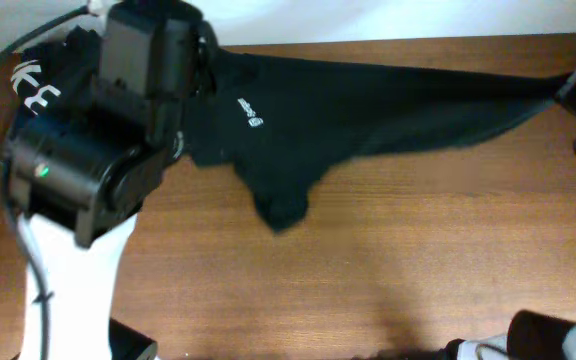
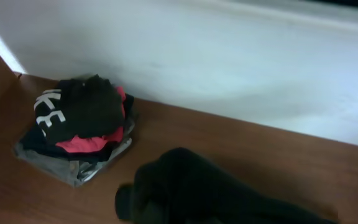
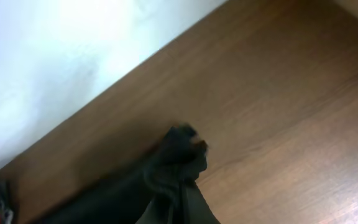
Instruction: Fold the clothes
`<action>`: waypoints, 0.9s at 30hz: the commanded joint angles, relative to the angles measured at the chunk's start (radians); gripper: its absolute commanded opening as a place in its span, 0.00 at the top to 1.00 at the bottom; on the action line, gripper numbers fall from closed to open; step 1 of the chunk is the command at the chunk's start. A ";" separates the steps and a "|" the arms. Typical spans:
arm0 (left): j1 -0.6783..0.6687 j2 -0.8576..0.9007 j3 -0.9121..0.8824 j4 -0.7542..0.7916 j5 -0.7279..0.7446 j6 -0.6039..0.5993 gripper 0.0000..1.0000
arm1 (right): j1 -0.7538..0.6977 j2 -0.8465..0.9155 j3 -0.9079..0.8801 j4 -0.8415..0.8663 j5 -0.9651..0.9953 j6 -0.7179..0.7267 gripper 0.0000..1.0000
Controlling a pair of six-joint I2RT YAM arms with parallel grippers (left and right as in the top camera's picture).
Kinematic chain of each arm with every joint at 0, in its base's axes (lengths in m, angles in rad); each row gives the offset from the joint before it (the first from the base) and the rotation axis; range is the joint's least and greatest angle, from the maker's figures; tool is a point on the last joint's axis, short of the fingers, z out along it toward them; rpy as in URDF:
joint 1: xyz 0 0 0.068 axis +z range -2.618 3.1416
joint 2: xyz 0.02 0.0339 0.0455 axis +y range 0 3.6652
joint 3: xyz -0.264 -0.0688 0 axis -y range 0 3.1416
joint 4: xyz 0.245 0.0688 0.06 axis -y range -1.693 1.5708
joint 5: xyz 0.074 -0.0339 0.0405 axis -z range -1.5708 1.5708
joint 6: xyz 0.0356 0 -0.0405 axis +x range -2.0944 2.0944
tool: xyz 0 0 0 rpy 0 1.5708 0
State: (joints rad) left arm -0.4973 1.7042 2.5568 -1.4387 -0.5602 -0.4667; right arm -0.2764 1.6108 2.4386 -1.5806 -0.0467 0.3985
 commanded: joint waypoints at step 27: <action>-0.004 -0.181 0.079 -0.164 0.102 -0.011 0.99 | -0.005 -0.198 0.053 -0.036 -0.003 -0.002 0.96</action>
State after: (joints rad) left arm -0.5034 1.5444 2.6114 -1.6054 -0.4664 -0.4679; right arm -0.2764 1.4311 2.4779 -1.6203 -0.0696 0.3901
